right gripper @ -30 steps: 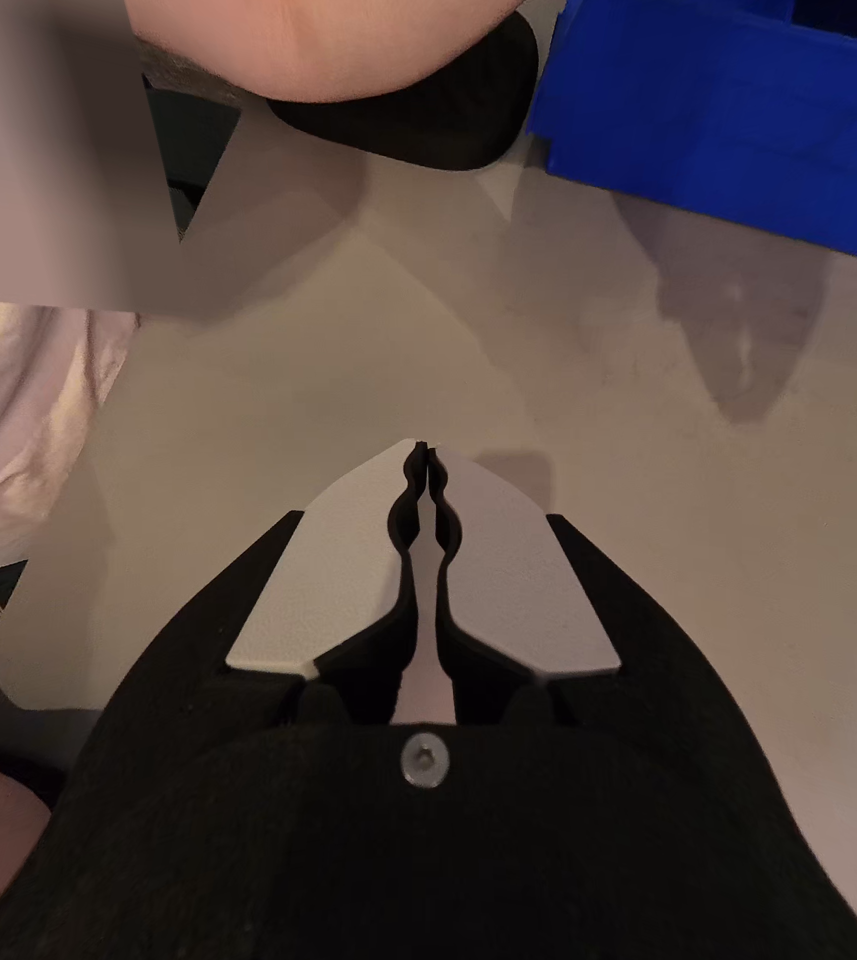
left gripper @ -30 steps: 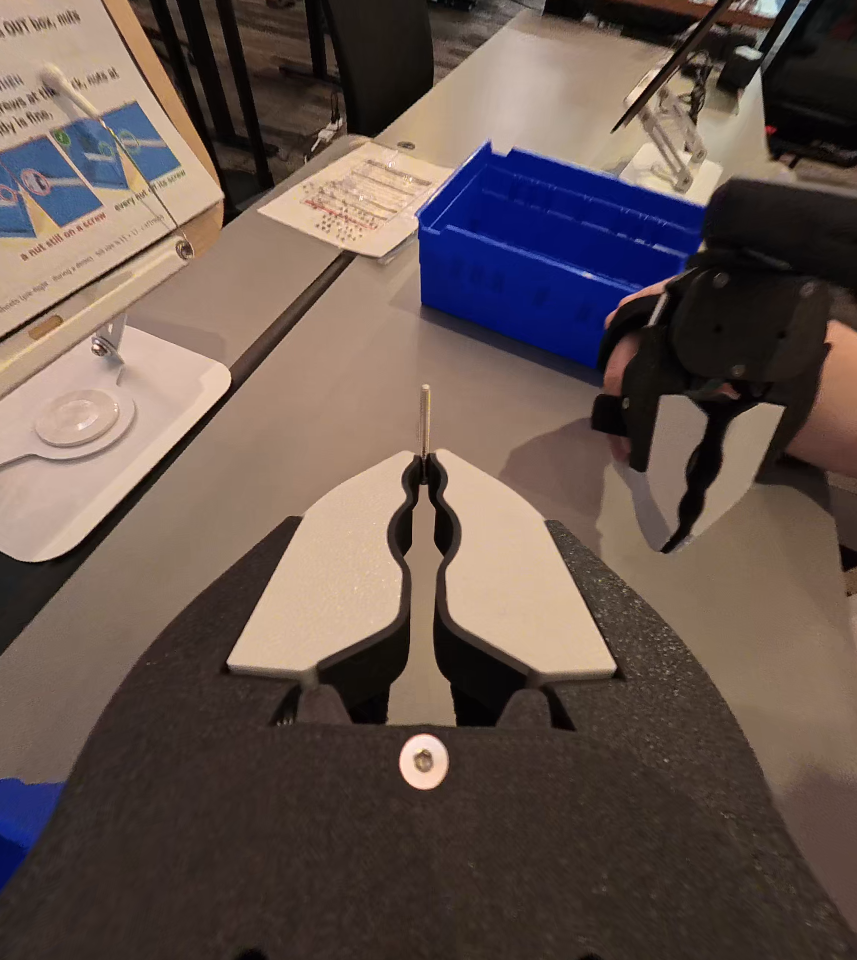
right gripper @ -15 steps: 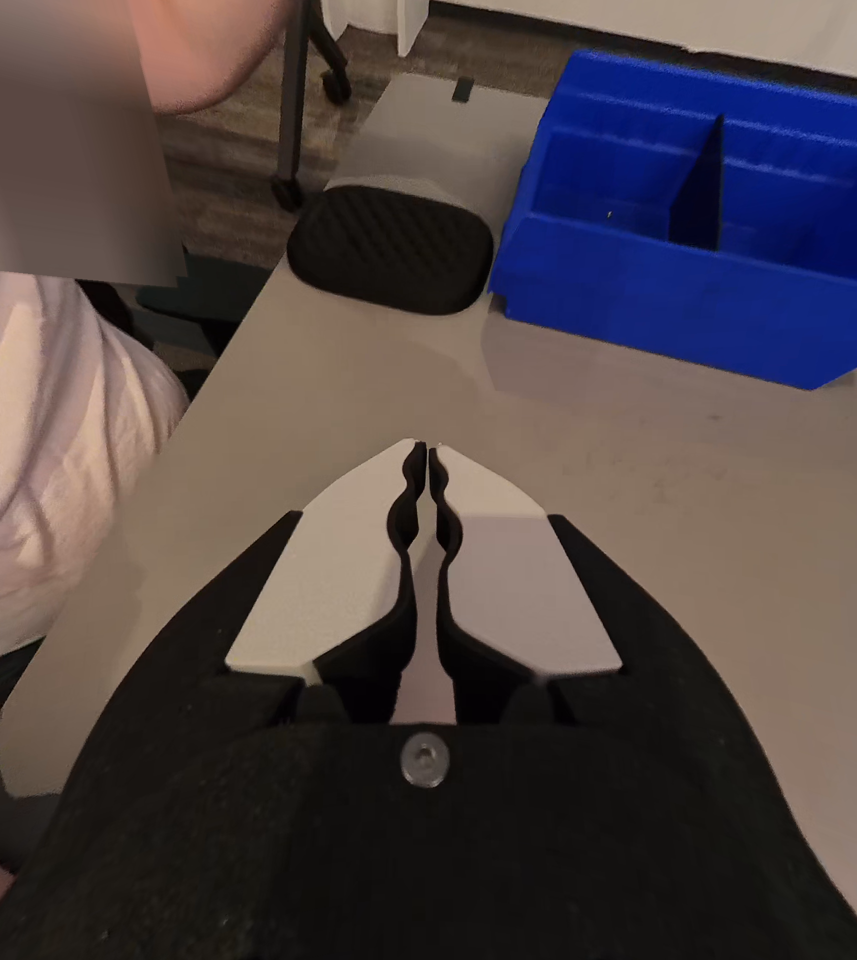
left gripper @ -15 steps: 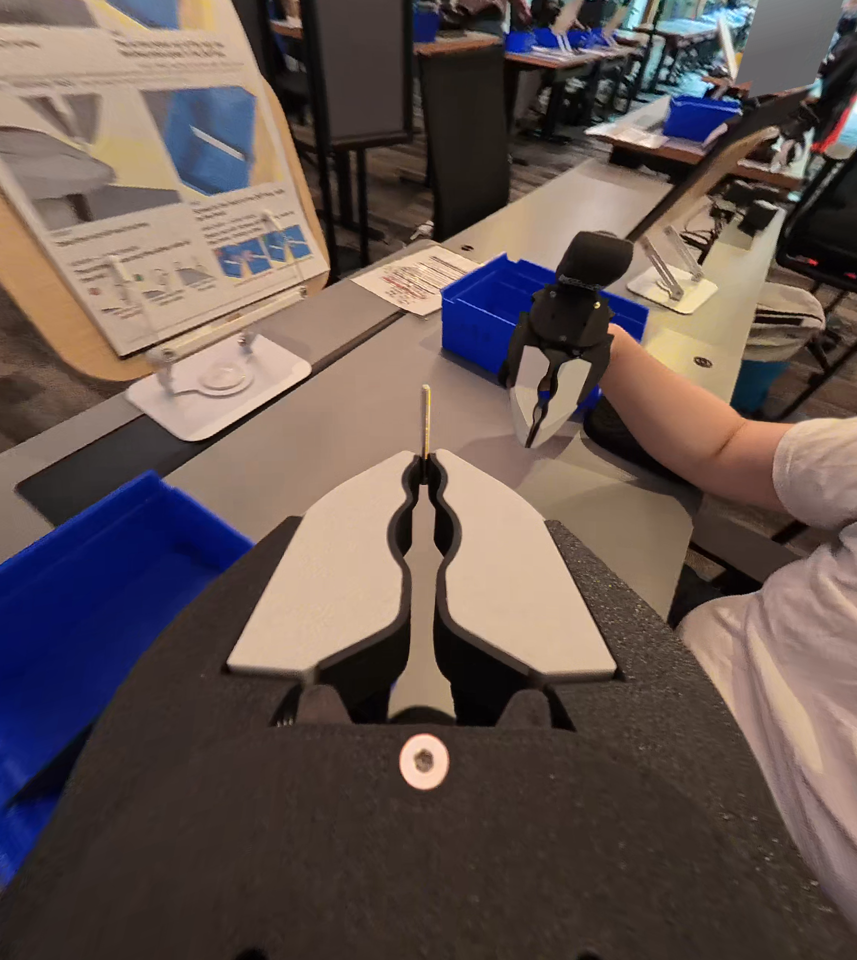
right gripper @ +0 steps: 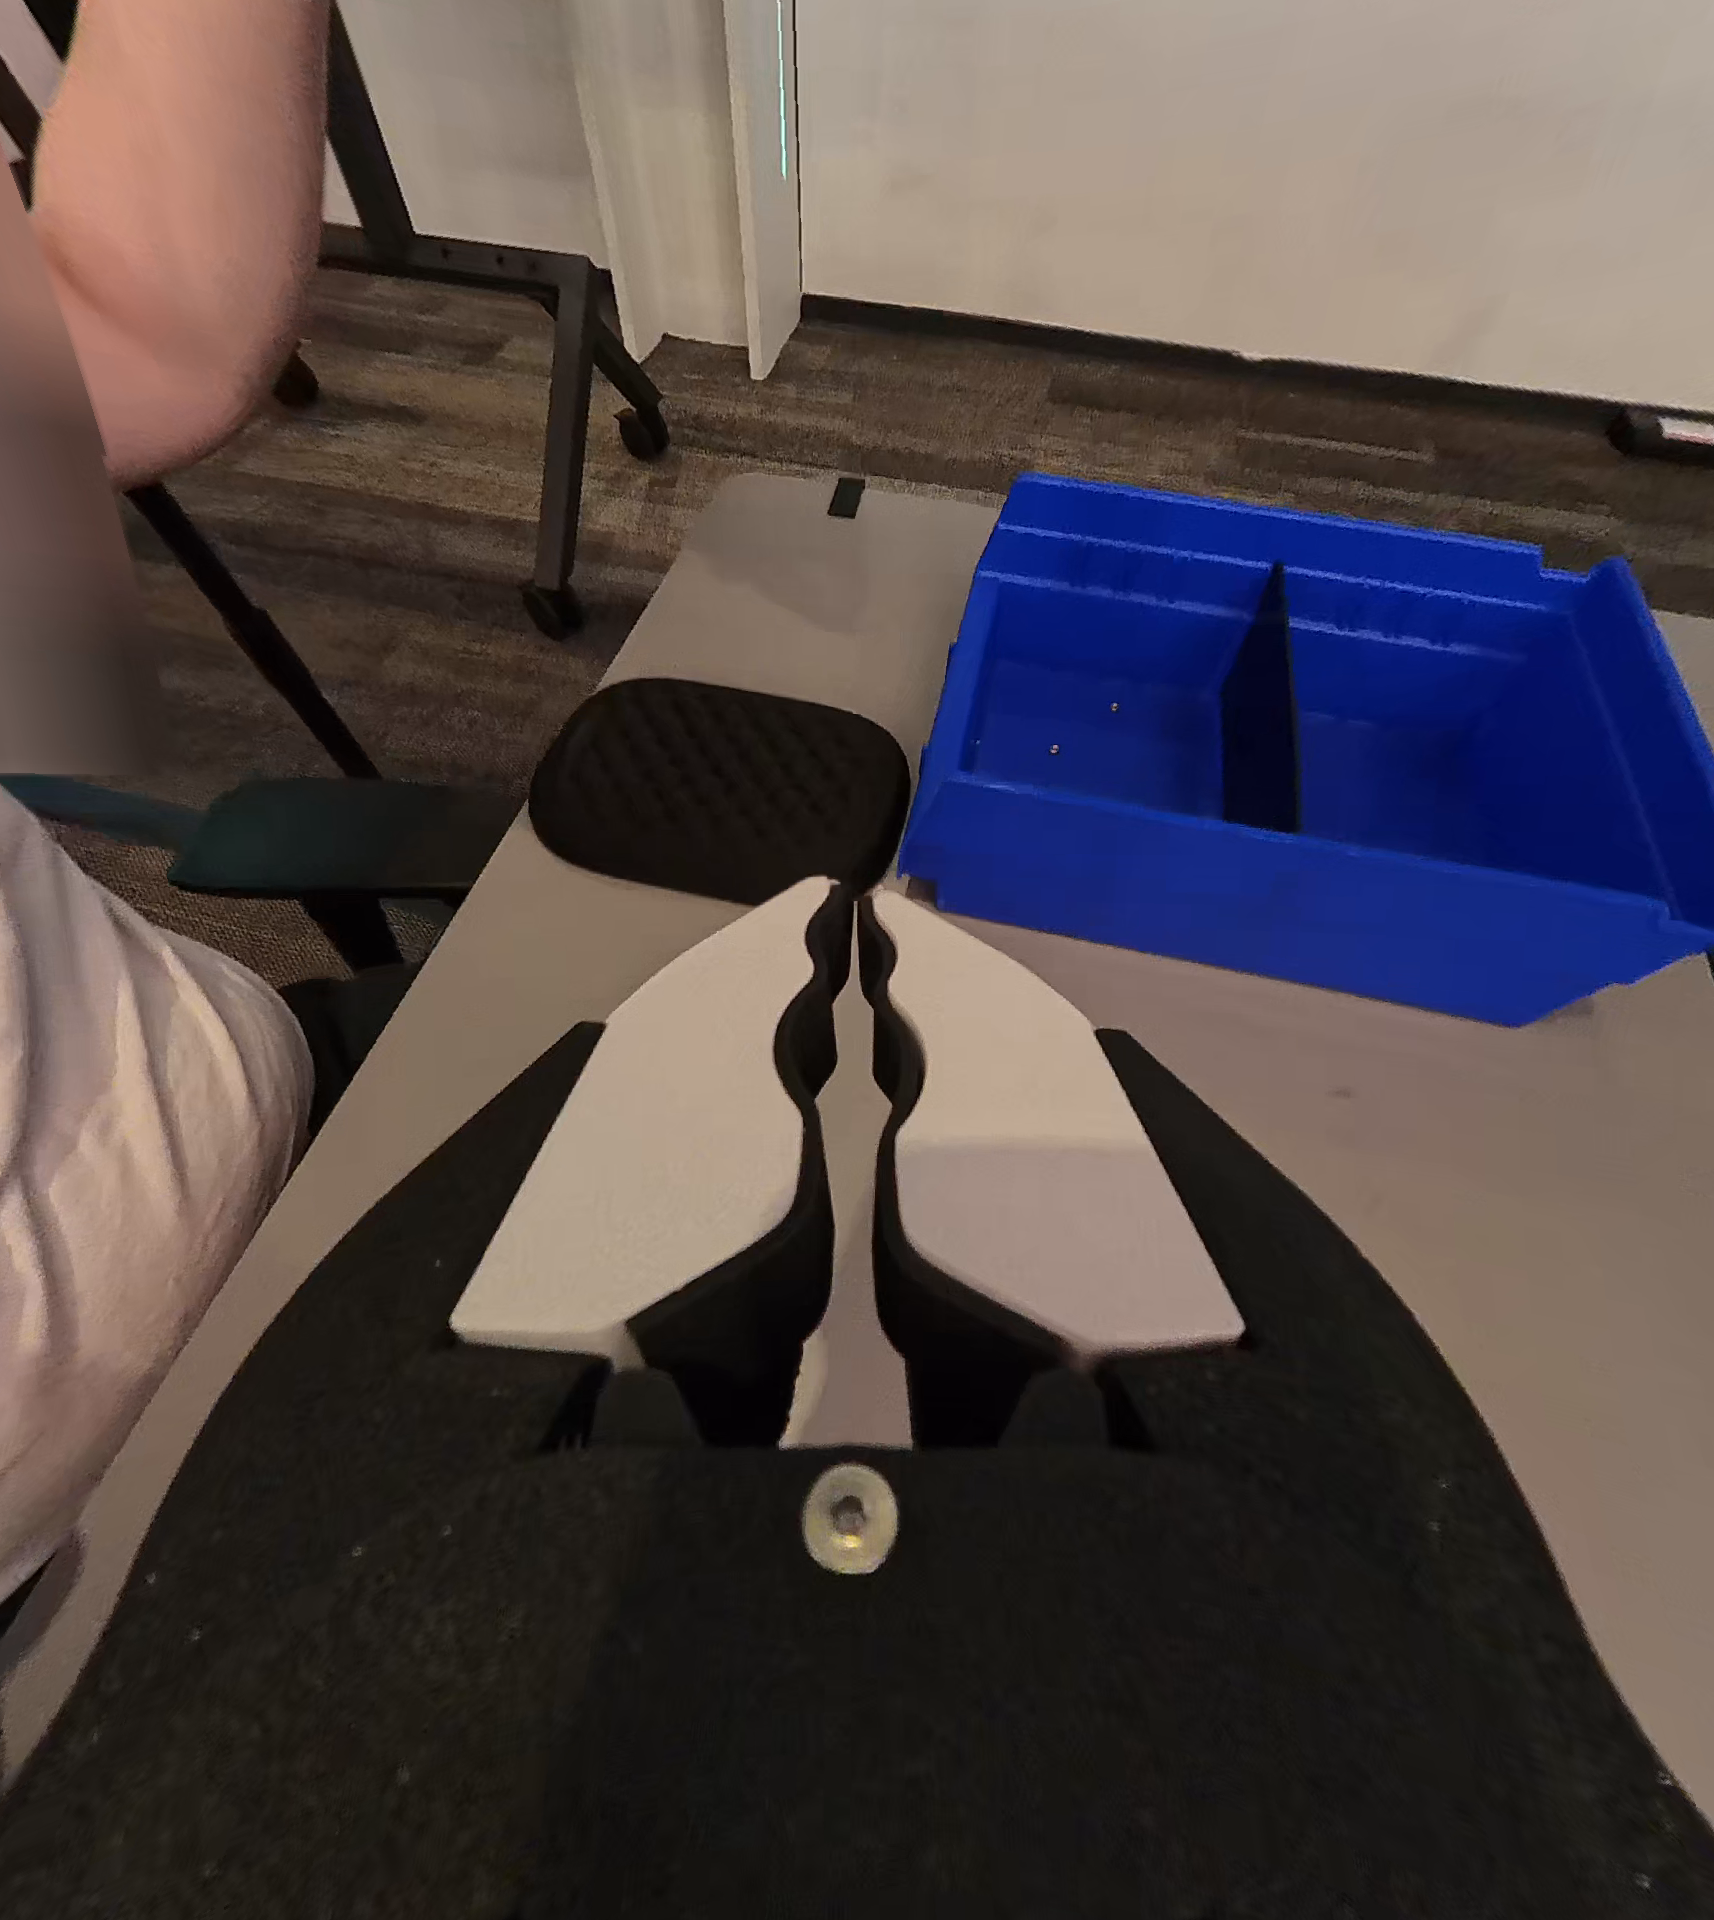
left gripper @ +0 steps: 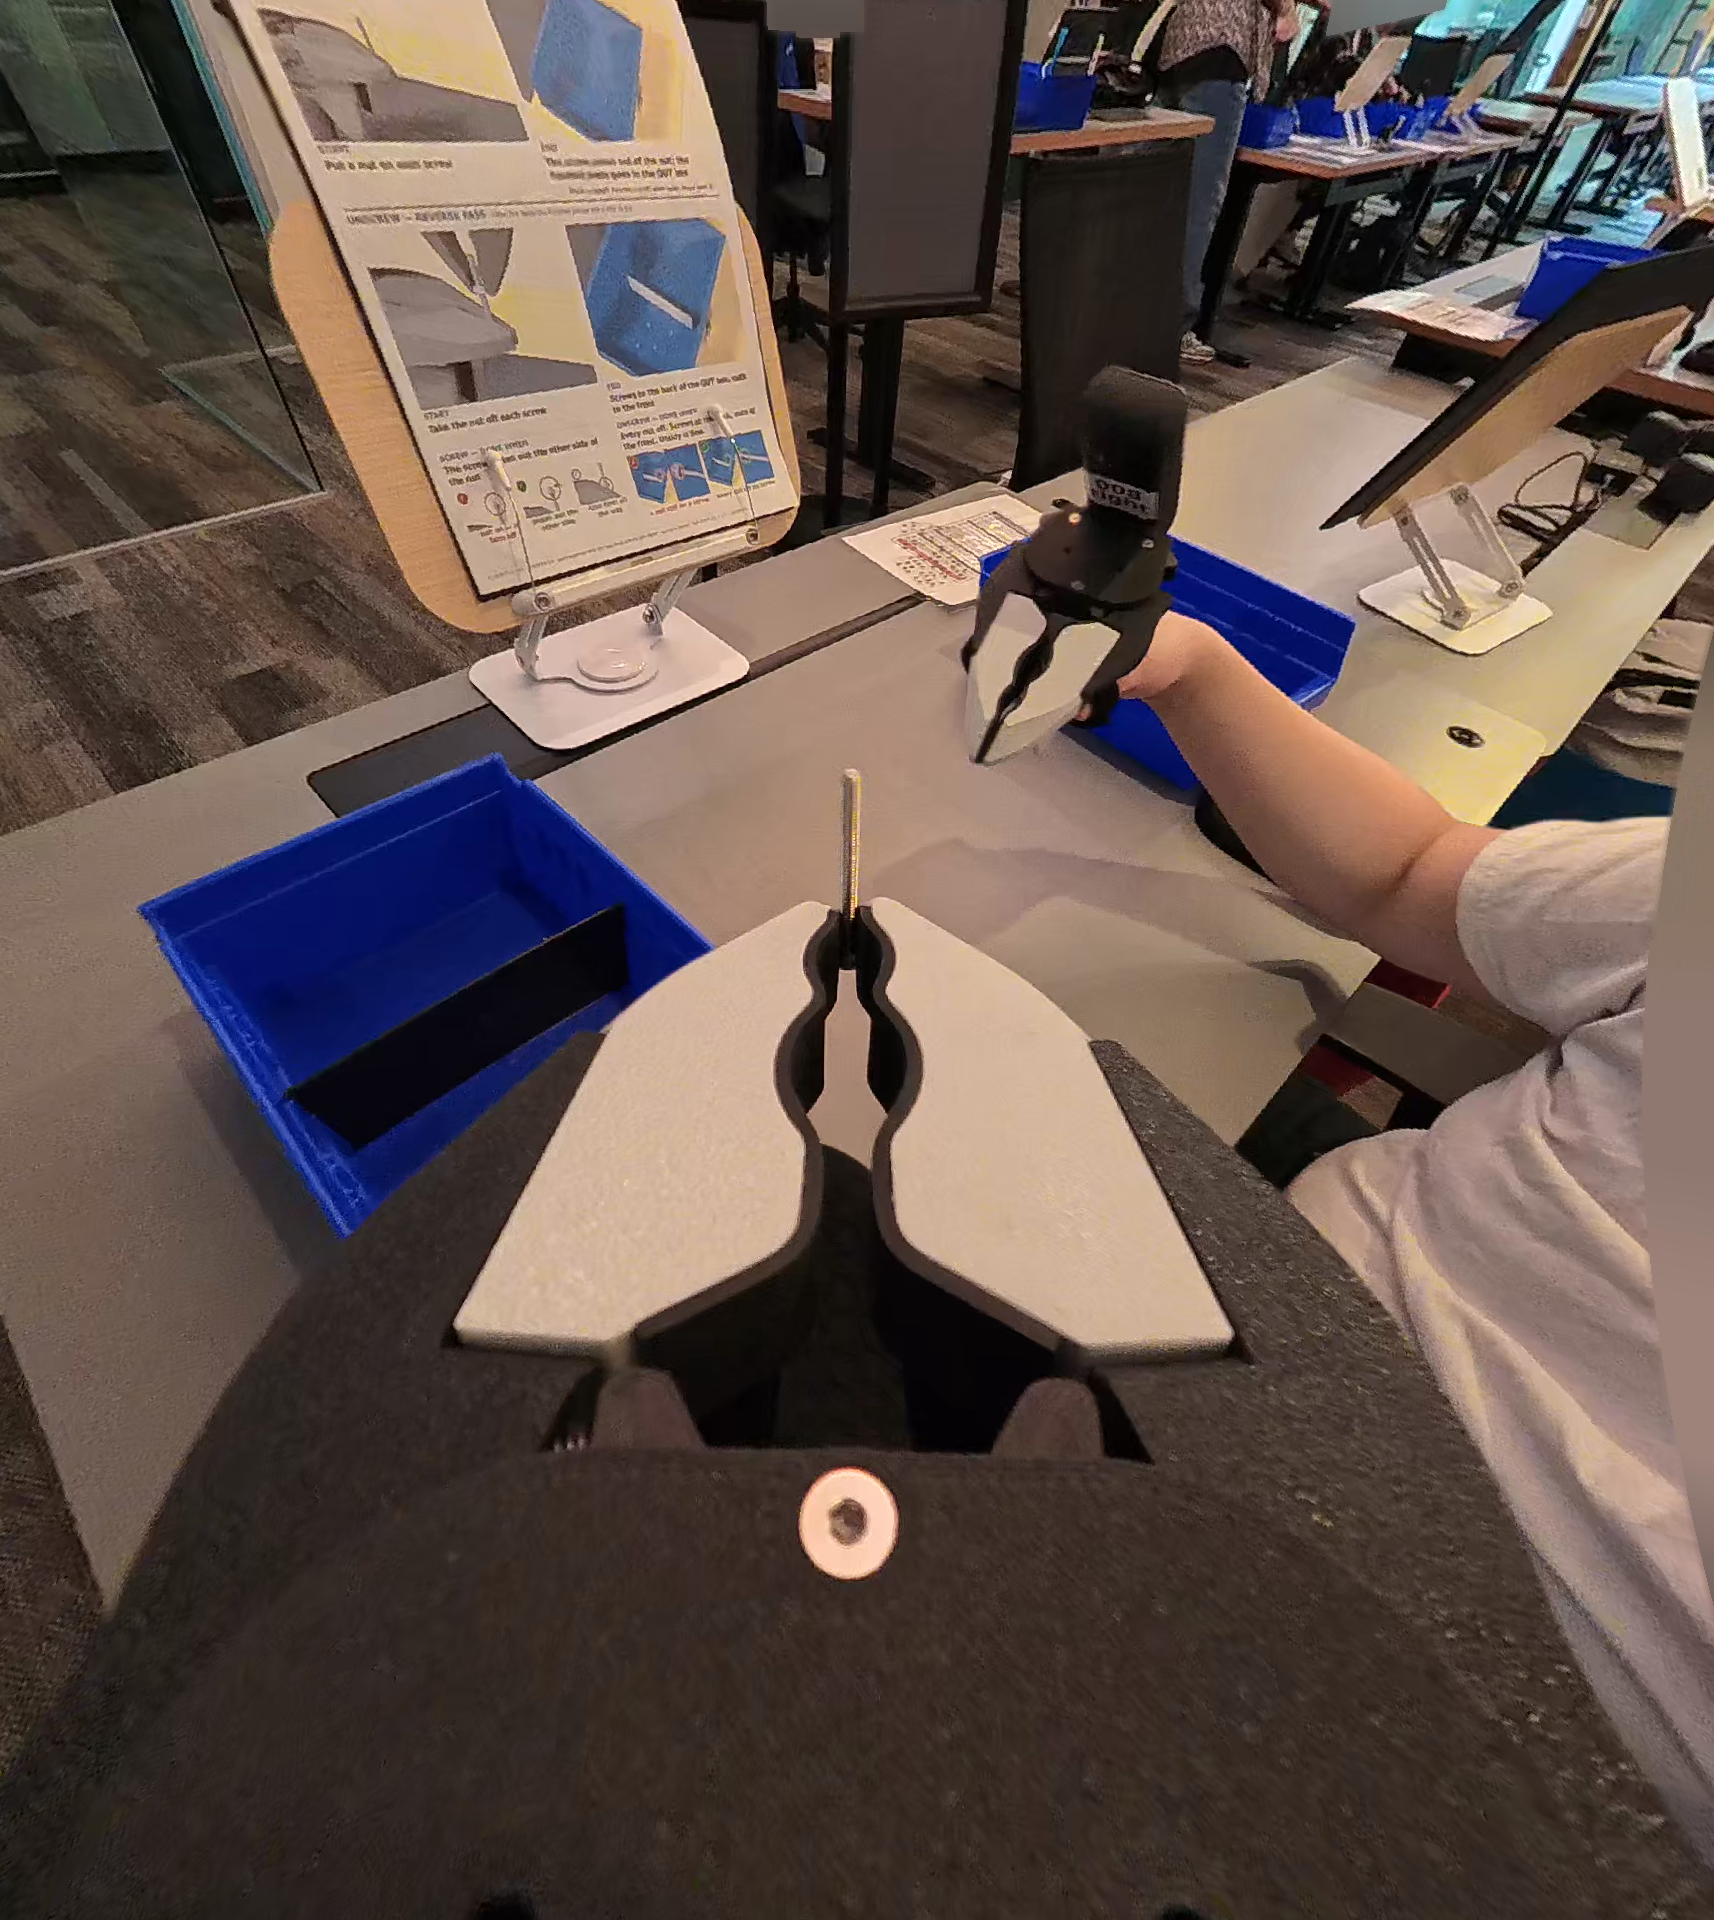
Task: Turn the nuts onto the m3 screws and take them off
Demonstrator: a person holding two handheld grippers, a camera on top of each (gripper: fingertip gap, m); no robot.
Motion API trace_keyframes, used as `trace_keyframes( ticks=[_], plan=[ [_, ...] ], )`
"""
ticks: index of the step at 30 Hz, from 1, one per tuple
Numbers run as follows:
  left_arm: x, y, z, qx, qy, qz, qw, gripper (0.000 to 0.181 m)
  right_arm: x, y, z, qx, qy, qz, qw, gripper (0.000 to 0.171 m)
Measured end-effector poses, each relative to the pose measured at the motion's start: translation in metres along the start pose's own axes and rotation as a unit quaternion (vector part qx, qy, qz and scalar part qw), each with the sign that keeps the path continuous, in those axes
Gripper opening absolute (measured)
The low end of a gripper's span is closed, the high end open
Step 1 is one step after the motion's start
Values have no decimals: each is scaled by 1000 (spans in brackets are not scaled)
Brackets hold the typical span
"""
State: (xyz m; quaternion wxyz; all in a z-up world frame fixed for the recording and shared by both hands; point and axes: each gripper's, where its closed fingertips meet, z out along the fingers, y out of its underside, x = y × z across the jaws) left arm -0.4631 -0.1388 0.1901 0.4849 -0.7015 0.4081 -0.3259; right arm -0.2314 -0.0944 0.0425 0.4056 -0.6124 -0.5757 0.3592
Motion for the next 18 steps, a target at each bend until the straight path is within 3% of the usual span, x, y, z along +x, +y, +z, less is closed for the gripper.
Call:
trace_keyframes(
  ticks=[8, 18],
  plan=[
    [4, 6, -21, 0, -17, 0, 1000, 2, 3, -13, 20, -4, -10, -7, 1000, 1],
    [6, 11, -8, 15, -3, 2, 1000, 2, 10, 7, 18, -11, 11, 28, 999, 1]
  ],
)
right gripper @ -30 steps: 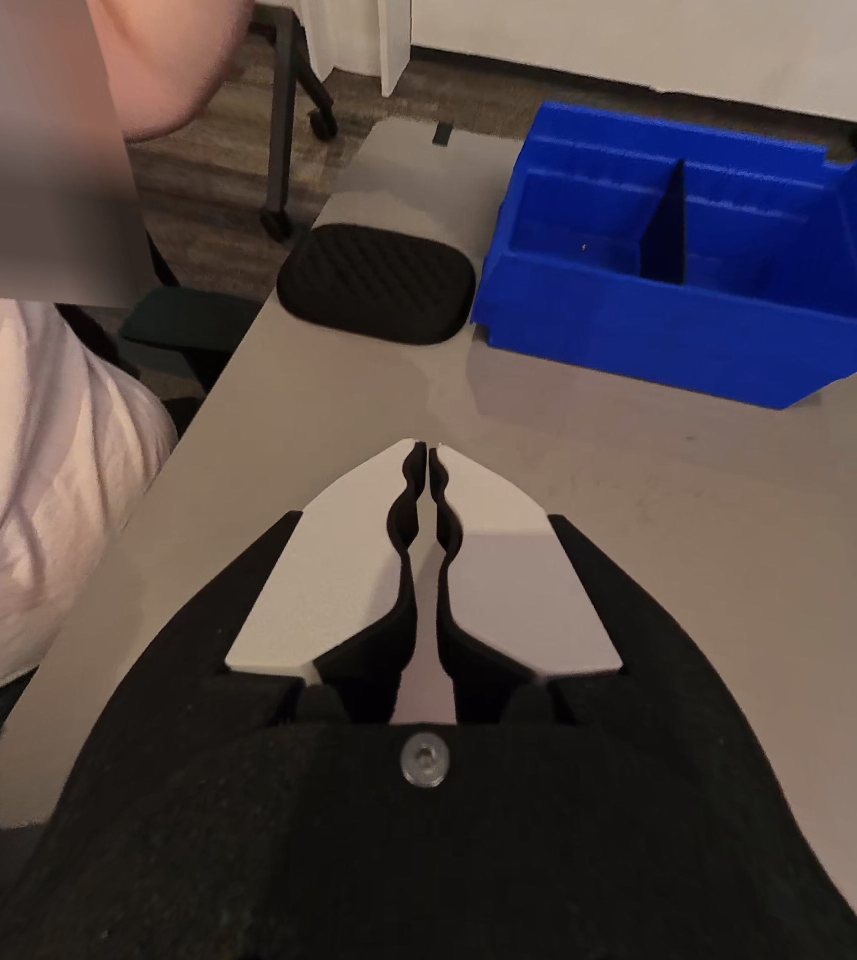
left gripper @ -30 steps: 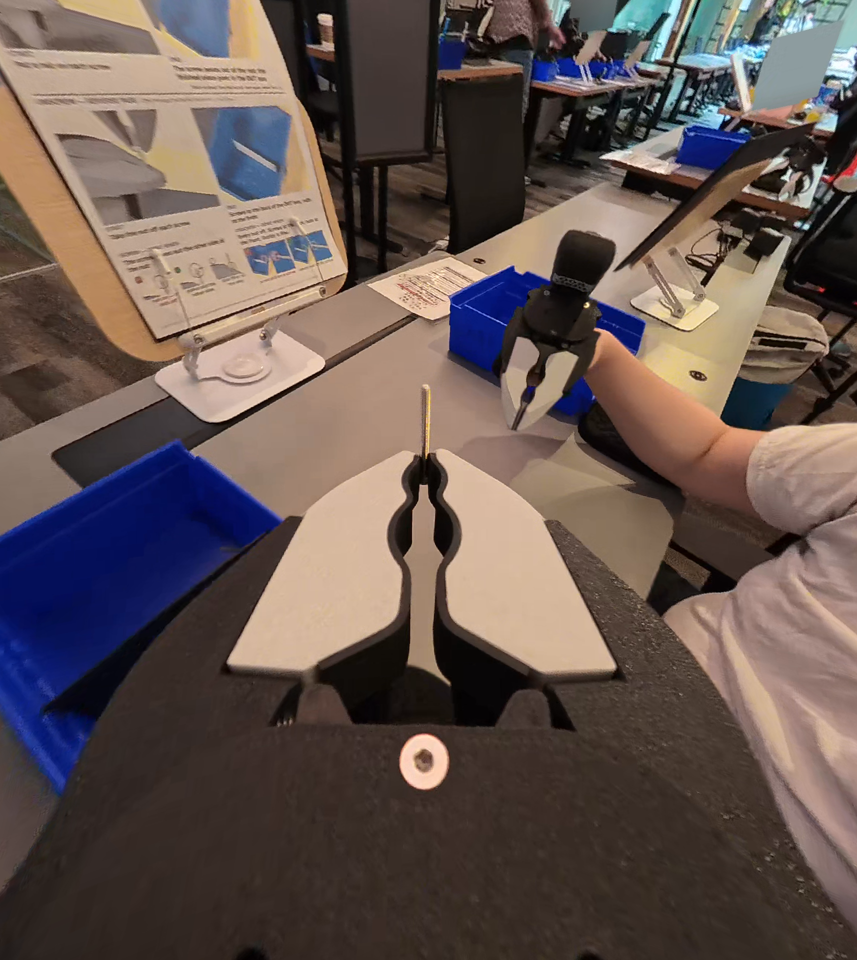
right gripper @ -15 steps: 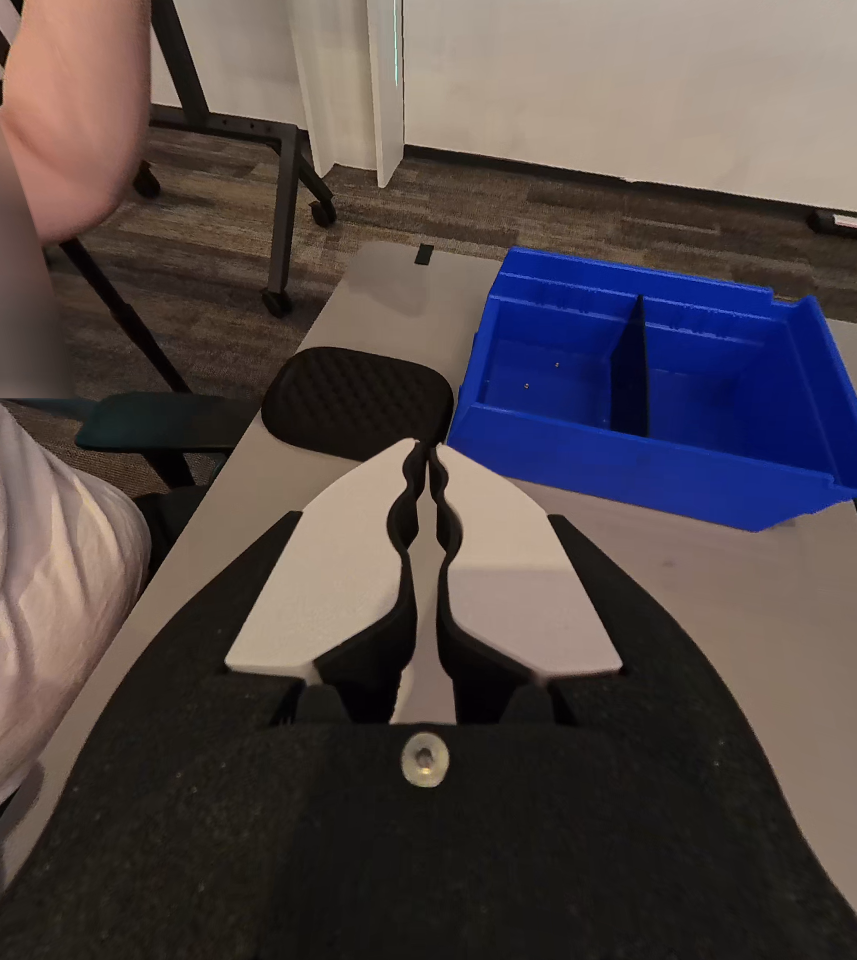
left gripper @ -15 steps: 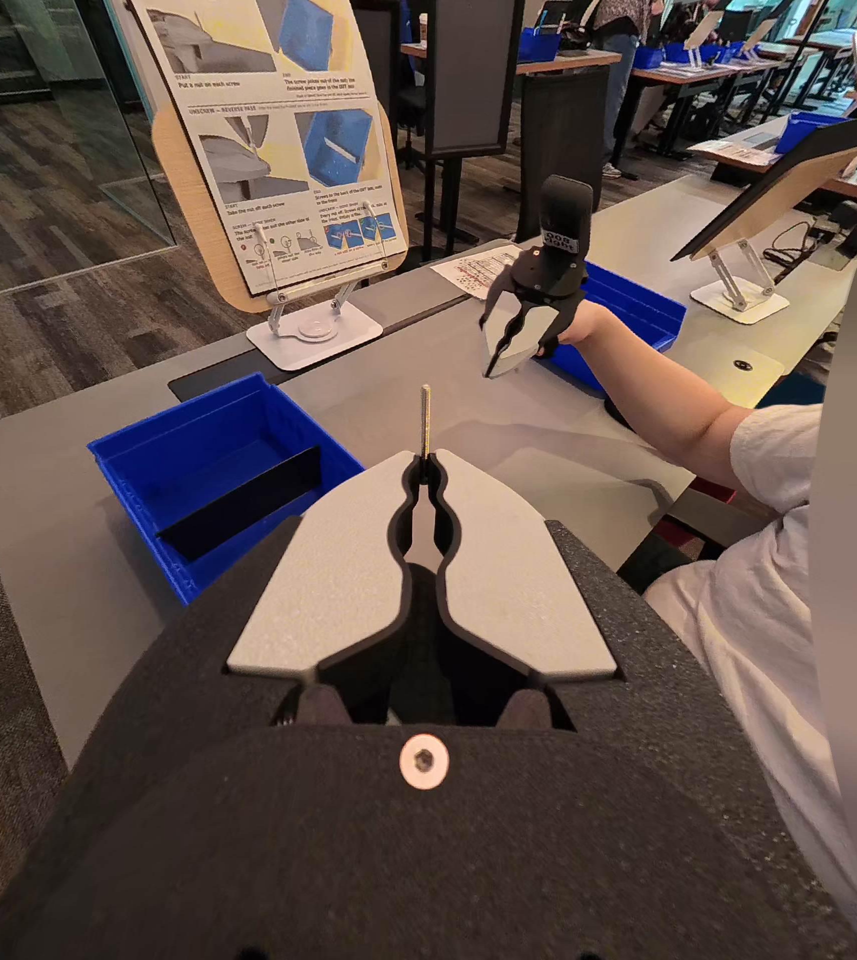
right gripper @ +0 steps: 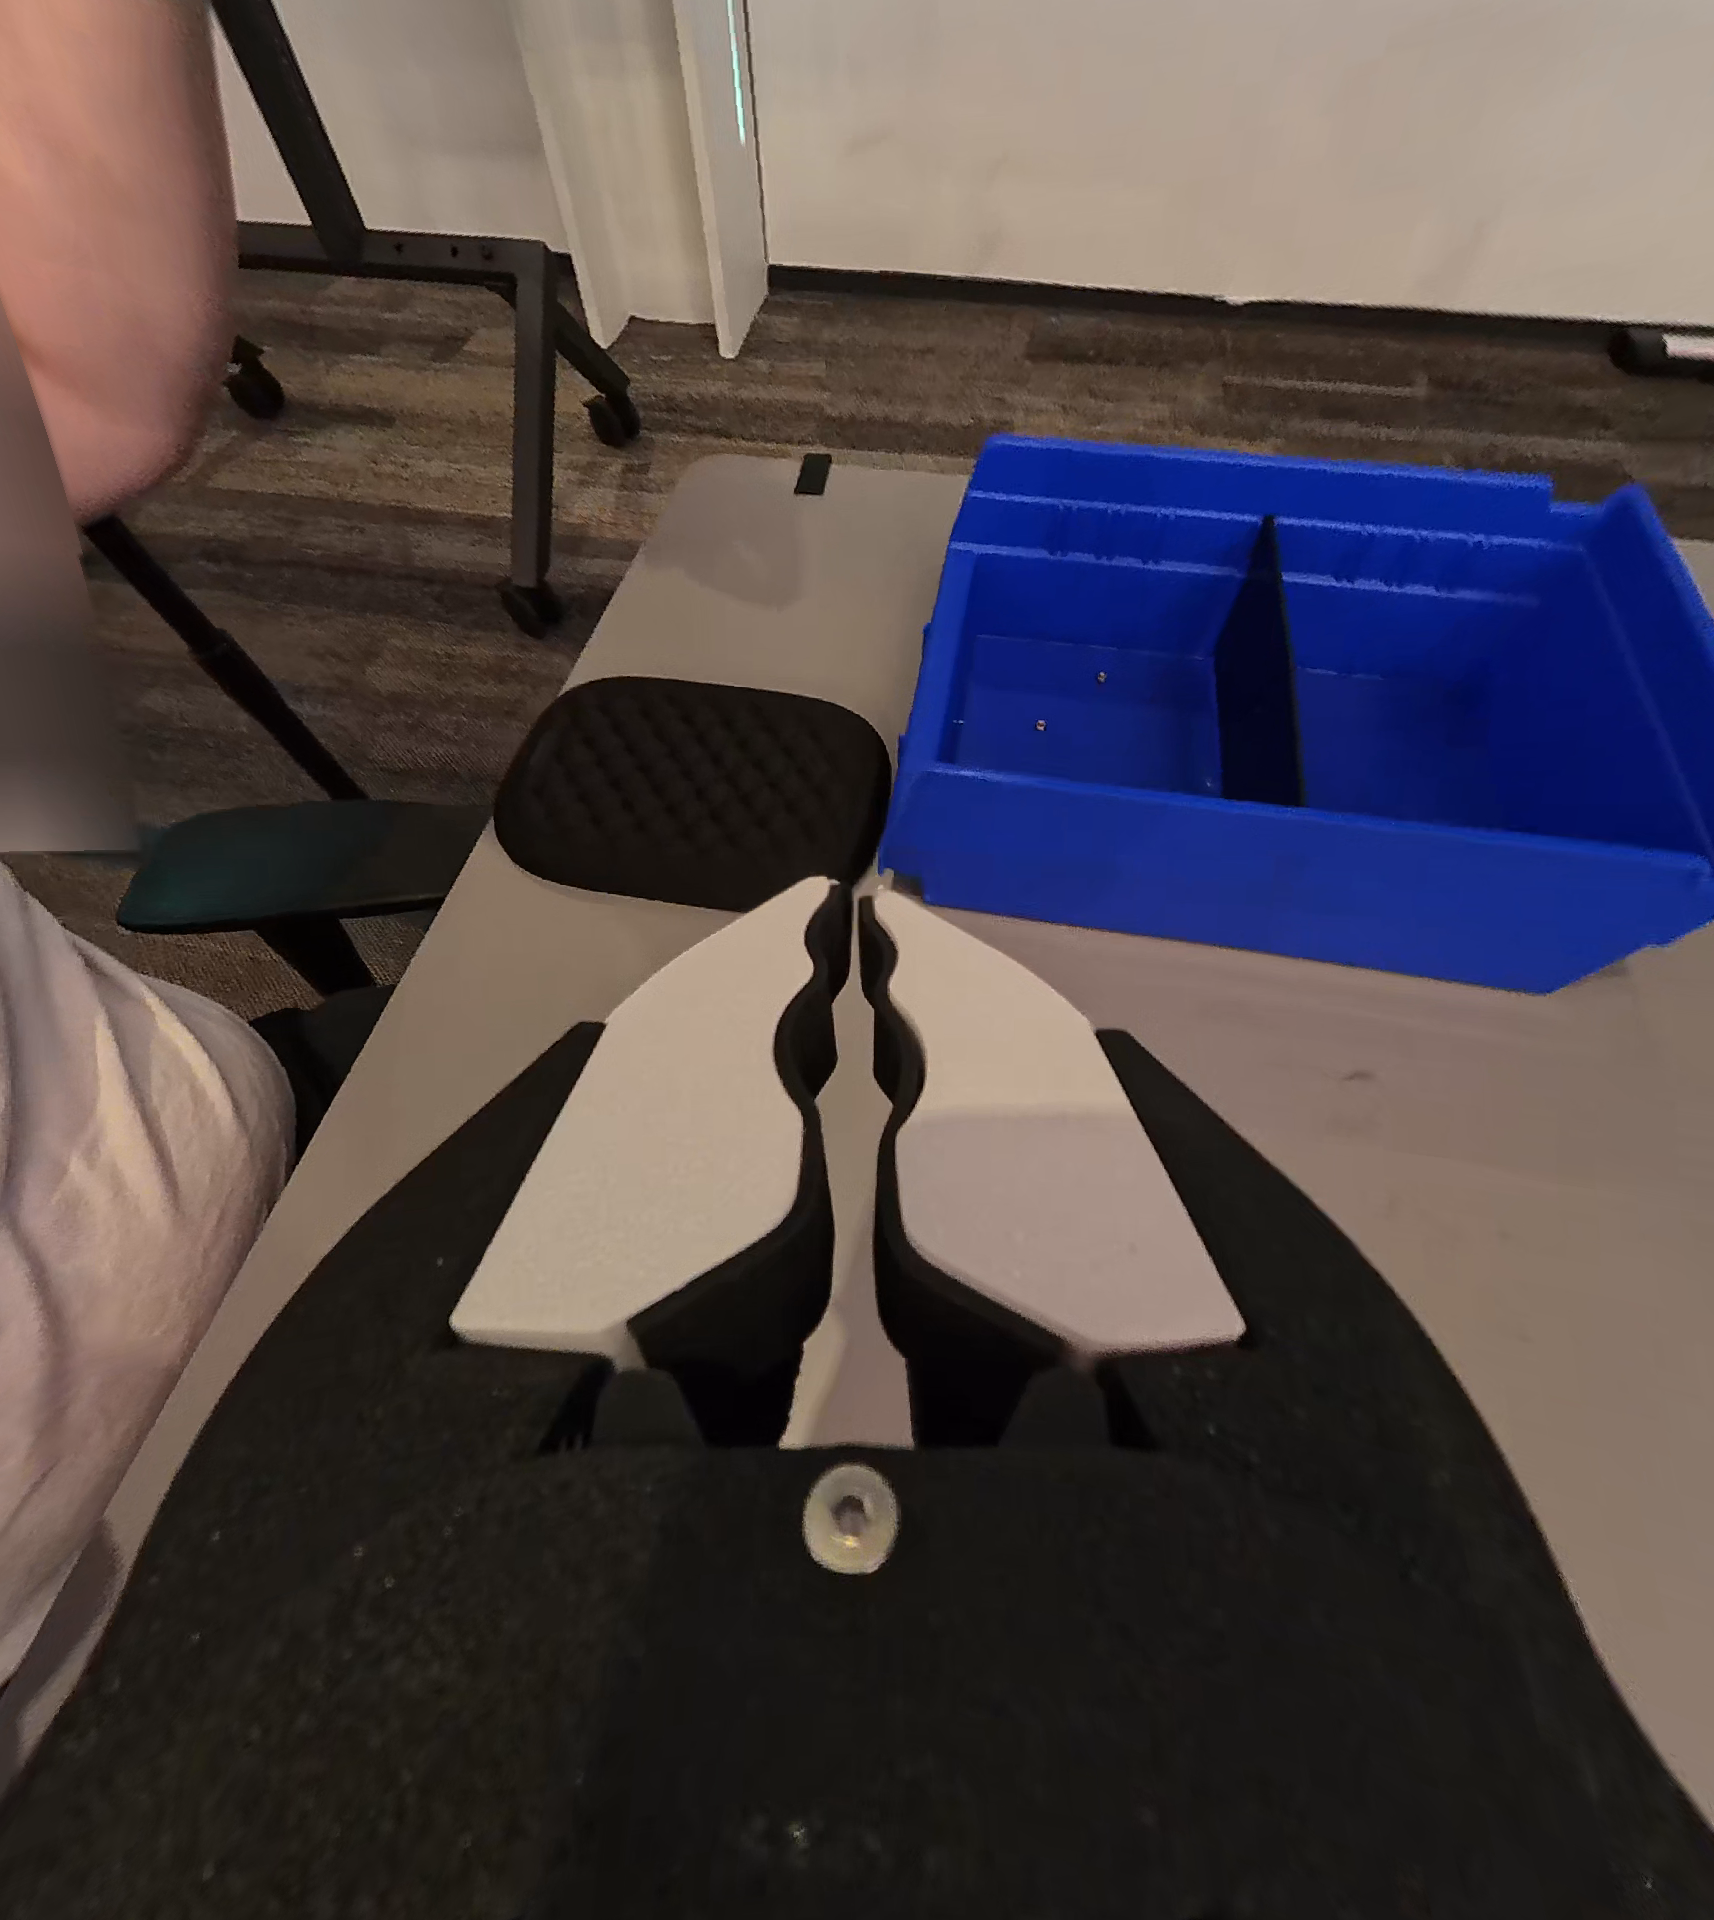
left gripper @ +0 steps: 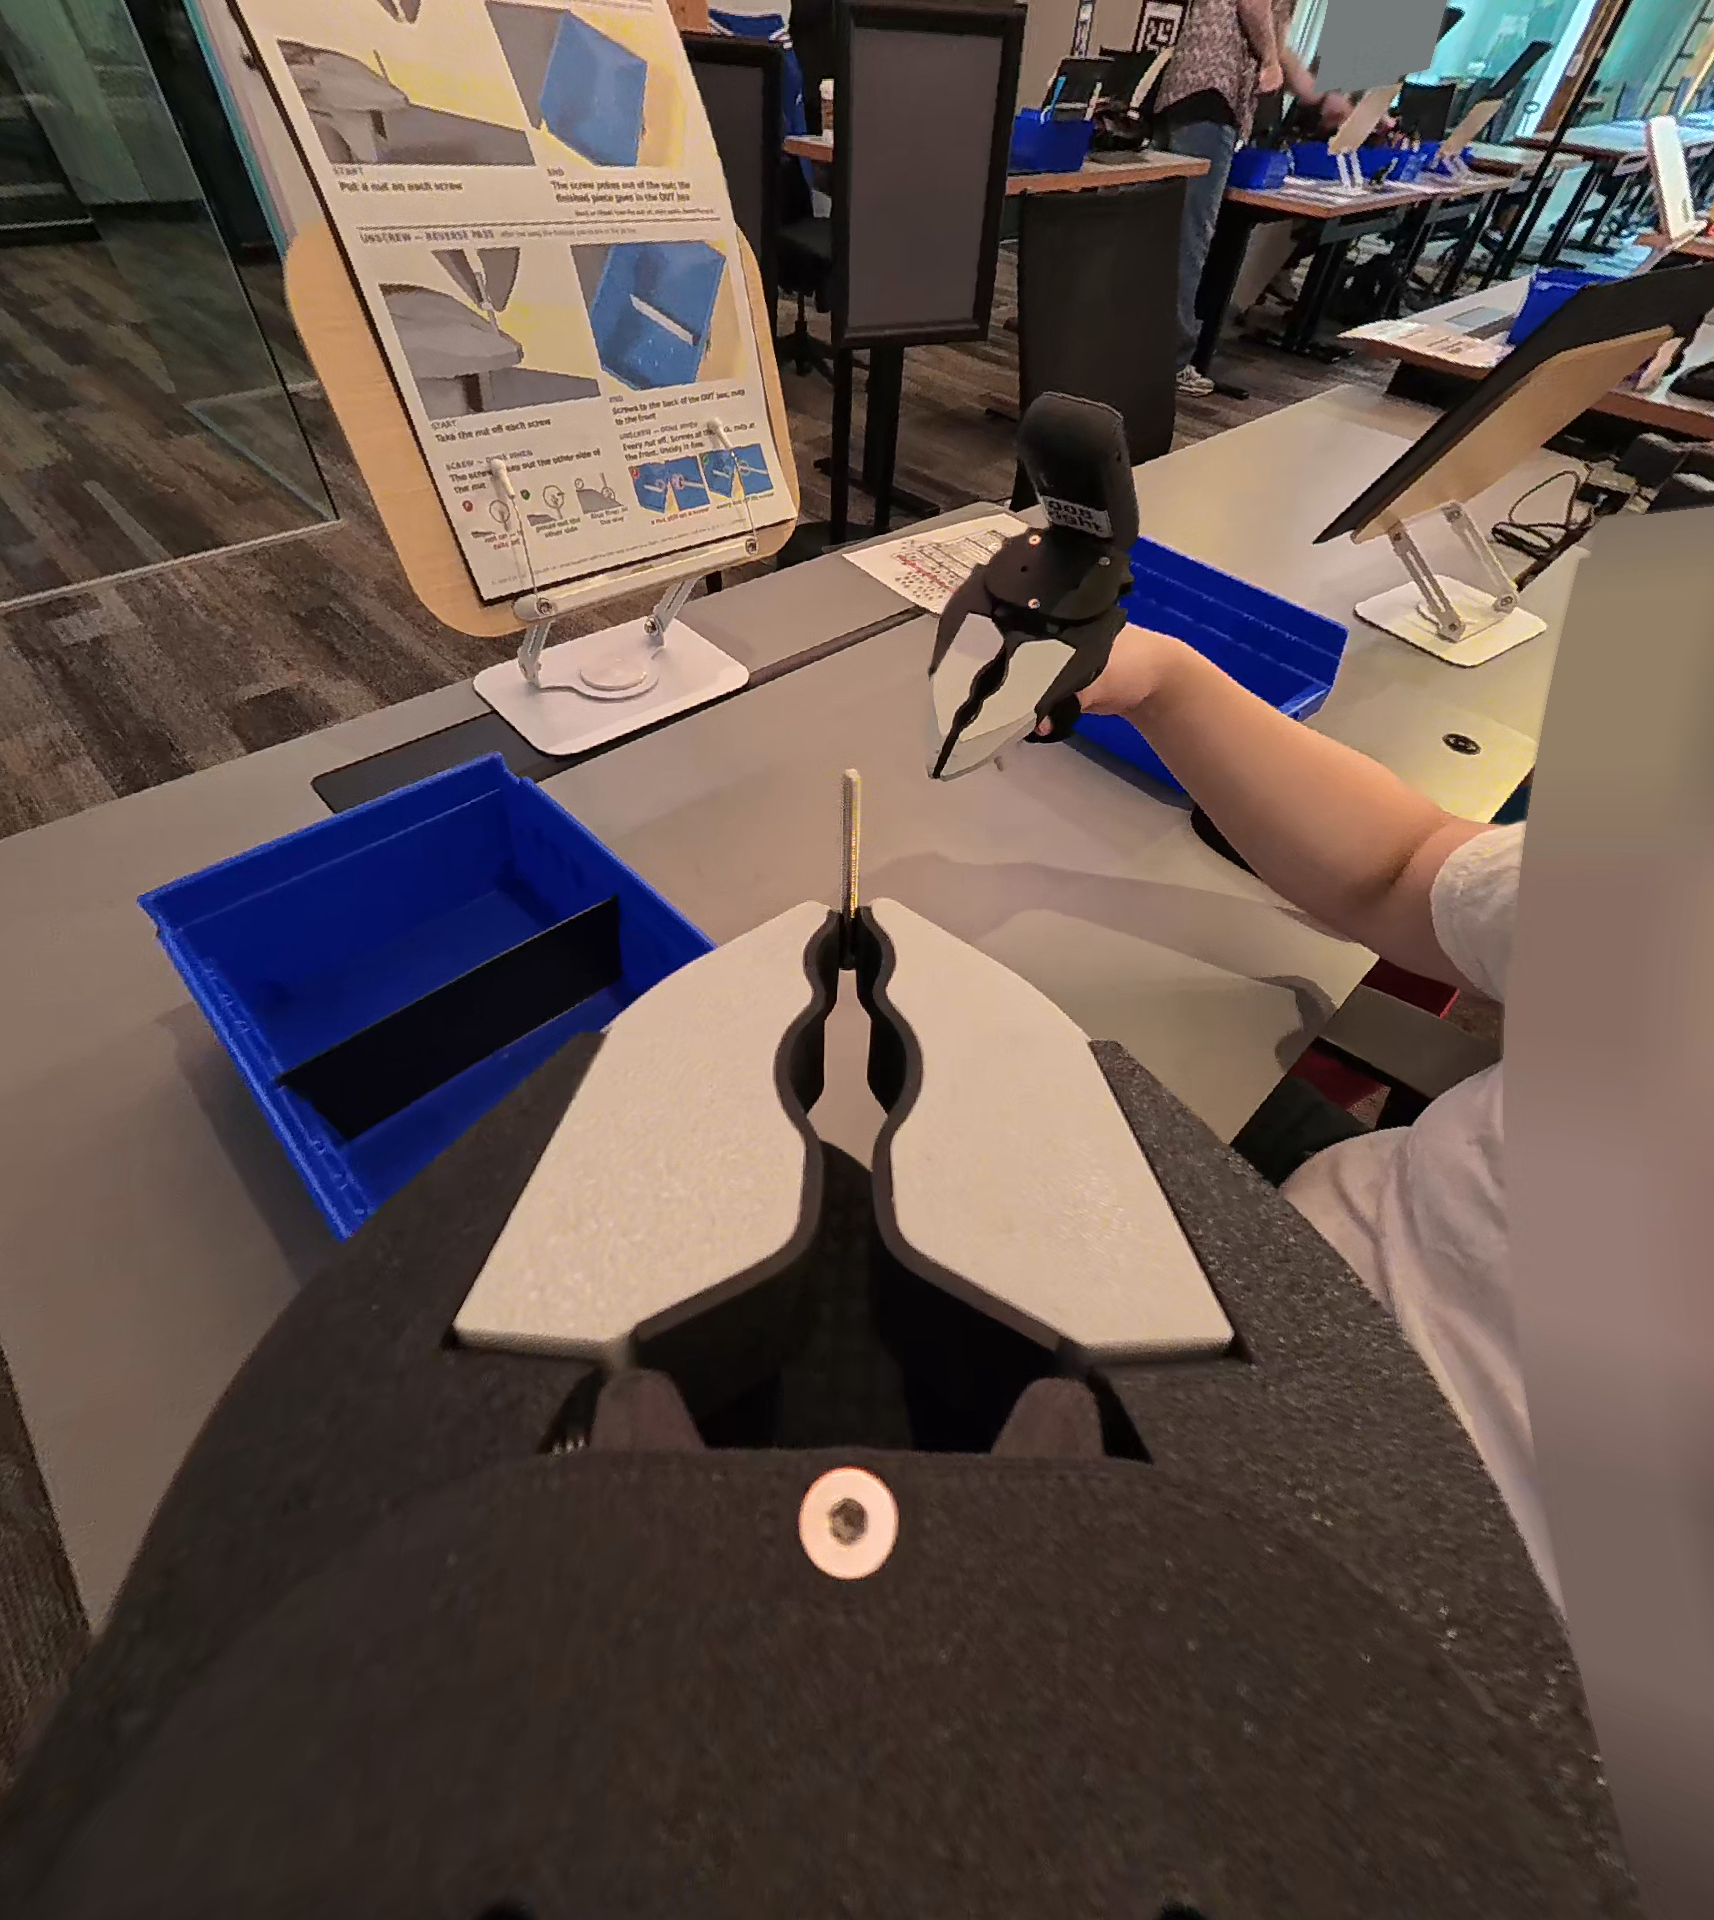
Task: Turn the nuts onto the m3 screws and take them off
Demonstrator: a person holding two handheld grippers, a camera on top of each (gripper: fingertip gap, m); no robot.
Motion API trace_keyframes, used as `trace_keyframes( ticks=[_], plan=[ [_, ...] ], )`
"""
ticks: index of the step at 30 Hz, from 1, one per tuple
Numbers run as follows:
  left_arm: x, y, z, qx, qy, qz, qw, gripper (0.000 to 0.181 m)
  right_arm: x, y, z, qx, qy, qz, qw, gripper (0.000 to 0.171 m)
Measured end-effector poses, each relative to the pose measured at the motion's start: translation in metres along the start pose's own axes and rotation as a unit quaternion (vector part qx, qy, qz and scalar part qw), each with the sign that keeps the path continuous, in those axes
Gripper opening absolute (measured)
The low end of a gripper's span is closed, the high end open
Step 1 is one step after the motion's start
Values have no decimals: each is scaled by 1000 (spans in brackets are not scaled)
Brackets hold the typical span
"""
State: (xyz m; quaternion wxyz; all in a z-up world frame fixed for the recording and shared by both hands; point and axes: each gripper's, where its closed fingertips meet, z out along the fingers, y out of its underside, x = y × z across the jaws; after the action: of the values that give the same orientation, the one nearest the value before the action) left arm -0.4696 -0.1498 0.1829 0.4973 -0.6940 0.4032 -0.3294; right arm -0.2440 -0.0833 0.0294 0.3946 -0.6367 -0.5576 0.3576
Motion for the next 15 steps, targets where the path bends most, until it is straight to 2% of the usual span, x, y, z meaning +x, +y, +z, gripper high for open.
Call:
trace_keyframes(
  ticks=[6, 15],
  plan=[
    [-18, 12, 19, 3, 30, -3, 1000, 2, 9, 8, -2, 6, 31, 22, 999, 1],
    [-67, 34, 48, -28, 58, -19, 998, 2, 32, -15, 3, 56, 70, 26, 996, 1]
  ],
)
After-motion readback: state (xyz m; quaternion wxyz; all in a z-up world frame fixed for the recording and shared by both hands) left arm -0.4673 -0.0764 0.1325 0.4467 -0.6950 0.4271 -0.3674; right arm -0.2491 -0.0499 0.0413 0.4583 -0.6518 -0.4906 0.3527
